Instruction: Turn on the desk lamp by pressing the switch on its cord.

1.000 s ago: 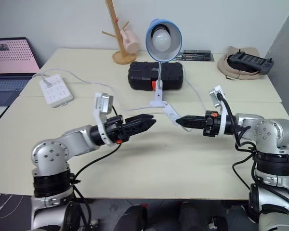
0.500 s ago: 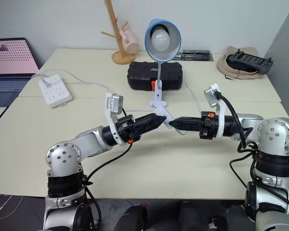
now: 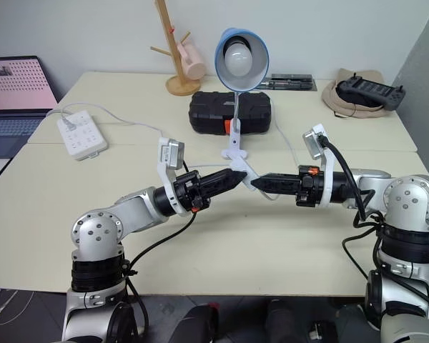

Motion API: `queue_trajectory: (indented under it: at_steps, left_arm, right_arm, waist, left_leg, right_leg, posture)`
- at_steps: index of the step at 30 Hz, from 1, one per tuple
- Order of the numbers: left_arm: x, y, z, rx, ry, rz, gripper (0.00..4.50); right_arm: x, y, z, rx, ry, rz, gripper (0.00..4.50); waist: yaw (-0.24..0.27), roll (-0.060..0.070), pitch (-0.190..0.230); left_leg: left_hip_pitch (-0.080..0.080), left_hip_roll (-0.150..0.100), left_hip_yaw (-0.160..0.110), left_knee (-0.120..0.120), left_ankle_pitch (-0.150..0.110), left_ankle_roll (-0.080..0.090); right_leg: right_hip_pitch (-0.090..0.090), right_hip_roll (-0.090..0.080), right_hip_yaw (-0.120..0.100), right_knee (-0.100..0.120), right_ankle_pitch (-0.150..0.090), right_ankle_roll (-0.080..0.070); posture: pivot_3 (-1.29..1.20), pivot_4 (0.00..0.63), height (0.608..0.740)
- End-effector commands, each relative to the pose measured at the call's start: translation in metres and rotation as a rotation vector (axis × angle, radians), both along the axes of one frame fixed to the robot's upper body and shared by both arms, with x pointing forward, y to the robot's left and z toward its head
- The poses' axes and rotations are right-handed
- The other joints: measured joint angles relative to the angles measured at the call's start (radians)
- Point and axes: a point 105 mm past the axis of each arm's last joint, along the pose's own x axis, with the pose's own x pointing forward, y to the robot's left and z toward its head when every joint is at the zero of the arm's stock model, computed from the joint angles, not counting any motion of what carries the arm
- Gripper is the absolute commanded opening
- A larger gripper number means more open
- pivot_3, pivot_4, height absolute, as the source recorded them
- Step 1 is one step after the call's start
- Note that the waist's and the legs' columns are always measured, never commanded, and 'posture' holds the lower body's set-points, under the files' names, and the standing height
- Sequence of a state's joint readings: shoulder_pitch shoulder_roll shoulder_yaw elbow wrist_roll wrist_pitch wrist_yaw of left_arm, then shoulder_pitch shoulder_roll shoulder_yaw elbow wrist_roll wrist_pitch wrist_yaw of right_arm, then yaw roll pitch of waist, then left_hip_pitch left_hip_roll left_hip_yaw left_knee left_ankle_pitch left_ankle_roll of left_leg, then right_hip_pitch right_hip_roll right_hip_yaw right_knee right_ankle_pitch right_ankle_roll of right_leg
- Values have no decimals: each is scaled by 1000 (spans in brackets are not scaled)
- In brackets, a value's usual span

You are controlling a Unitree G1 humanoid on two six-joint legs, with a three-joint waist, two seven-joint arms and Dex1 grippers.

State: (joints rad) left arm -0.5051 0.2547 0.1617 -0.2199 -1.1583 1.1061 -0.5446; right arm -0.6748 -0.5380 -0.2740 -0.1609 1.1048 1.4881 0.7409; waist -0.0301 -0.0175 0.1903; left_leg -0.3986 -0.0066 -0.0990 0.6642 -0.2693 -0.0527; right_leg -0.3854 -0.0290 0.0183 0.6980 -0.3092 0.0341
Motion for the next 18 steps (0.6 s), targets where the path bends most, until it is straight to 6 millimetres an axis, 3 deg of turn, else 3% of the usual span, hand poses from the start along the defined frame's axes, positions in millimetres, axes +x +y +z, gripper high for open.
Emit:
queue_trajectory:
  at_steps: [1, 5, 8, 18]
  left_arm:
    - [-2, 0, 11, -27, -40, -17, 1554]
    - [-2, 0, 12, -30, -44, -22, 766]
    - [-2, 1, 12, -32, -45, -23, 493]
    - [3, 0, 9, 5, -42, 12, 456]
  right_arm:
    - [-3, -3, 8, 22, -43, -2, 368]
    - [-4, -3, 7, 21, -44, -2, 368]
    - [-4, -4, 7, 19, -44, -3, 368]
    - [-4, -4, 6, 14, -48, -3, 368]
  waist:
    - [0, 0, 0]
    - [0, 0, 0]
    - [0, 0, 0]
    - [0, 0, 0]
  left_leg:
    - [0, 0, 0, 0, 0, 0]
    - [0, 0, 0, 0, 0, 0]
    - [0, 0, 0, 0, 0, 0]
    - [0, 0, 0, 0, 0, 0]
  right_leg:
    - [0, 0, 0, 0, 0, 0]
    - [0, 0, 0, 0, 0, 0]
    - [0, 0, 0, 0, 0, 0]
    - [0, 0, 0, 0, 0, 0]
  posture:
    - [0, 150, 740]
    - [0, 150, 740]
    - [0, 150, 740]
    - [0, 150, 740]
